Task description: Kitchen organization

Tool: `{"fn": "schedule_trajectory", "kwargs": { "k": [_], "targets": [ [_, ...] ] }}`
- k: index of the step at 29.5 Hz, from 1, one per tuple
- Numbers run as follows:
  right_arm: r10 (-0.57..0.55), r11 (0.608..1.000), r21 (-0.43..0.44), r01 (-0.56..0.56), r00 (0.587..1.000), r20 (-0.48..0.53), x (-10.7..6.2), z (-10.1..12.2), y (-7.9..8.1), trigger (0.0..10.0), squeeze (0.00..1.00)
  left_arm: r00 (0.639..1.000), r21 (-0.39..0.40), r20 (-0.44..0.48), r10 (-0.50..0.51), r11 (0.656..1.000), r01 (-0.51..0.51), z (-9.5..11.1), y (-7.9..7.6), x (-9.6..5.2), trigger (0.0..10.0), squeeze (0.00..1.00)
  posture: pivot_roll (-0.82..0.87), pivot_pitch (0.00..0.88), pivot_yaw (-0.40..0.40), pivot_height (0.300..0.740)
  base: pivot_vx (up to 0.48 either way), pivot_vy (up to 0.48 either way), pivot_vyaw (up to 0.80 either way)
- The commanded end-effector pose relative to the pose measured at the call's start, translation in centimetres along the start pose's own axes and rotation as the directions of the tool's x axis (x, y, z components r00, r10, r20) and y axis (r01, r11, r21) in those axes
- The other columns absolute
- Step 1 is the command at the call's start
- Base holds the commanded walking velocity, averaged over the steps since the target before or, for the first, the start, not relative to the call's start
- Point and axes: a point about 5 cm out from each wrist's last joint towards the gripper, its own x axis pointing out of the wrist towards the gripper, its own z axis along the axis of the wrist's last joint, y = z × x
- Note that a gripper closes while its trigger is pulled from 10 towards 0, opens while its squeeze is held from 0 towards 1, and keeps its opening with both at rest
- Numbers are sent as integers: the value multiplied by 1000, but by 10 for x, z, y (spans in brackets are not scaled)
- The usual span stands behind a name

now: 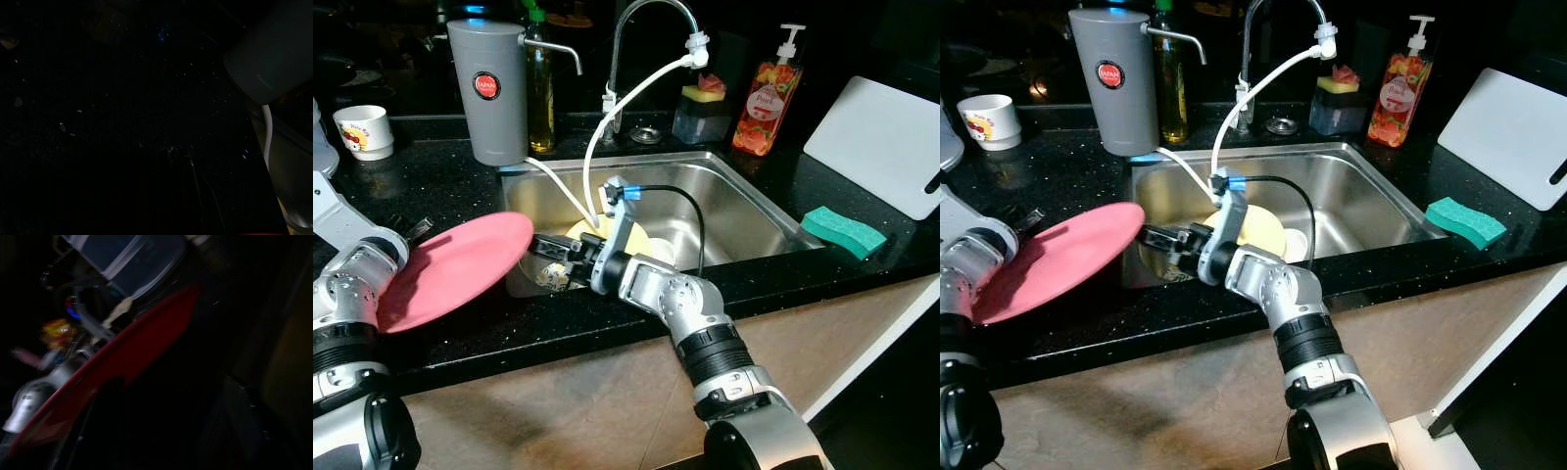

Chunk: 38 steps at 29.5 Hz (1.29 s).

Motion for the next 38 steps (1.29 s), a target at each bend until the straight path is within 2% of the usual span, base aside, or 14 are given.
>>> {"fn": "schedule_trajectory", "kwargs": {
  "k": [1,2,8,12,14,15,16,17,24,29,32,38],
  "targets": [
    [26,997,75,-26,1000,1,1,6,6,10000,1000,1000,22,-21,1,1000,0,-9,1,1,0,0,42,51,-48,740,0,0,0],
    [37,991,130,-37,999,2,0,13,8,10000,0,1000,30,-20,0,1000,1,-9,1,1,0,0,42,51,-48,740,0,0,0],
    [61,983,172,-58,998,-9,-7,24,10,10000,0,1000,39,-18,-1,999,2,-10,1,1,0,0,37,41,-50,740,0,0,0],
    [68,985,160,-59,996,-54,-13,26,10,10000,0,1000,41,-17,-1,999,2,-10,1,1,0,0,37,41,-50,740,0,0,0],
    [96,985,152,-78,989,-117,-16,20,13,10000,0,1000,41,-16,-4,999,5,-11,1,1,0,0,37,41,-50,740,0,0,0],
    [96,985,152,-78,989,-117,-16,20,13,10000,0,1000,41,-16,-4,999,5,-11,1,1,0,0,37,41,-50,740,0,0,0],
    [113,986,144,-87,977,-181,-15,10,18,10000,0,1000,43,-17,-6,999,7,-11,1,1,0,0,32,35,-48,740,0,0,0],
    [120,985,149,-90,972,-203,-14,4,19,10000,0,1000,42,-17,-6,999,7,-11,1,1,0,0,32,35,-48,740,0,0,0],
    [106,988,142,-65,947,-304,-8,-20,22,10000,0,1000,46,-16,-8,999,8,-11,0,1,0,0,37,43,-49,740,0,0,0],
    [108,984,170,-57,947,-302,-5,-22,24,10000,0,1000,50,-14,-4,999,5,-11,2,0,0,0,37,43,-49,740,0,0,0],
    [101,983,175,-53,956,-277,-6,-15,23,10000,0,1000,52,-14,-3,999,4,-10,3,0,0,0,41,50,-51,740,0,0,0],
    [9,994,111,16,975,-224,-16,8,6,10000,0,1000,57,-14,-2,998,3,-10,3,0,0,0,39,54,-49,740,0,0,0]
  ]
}}
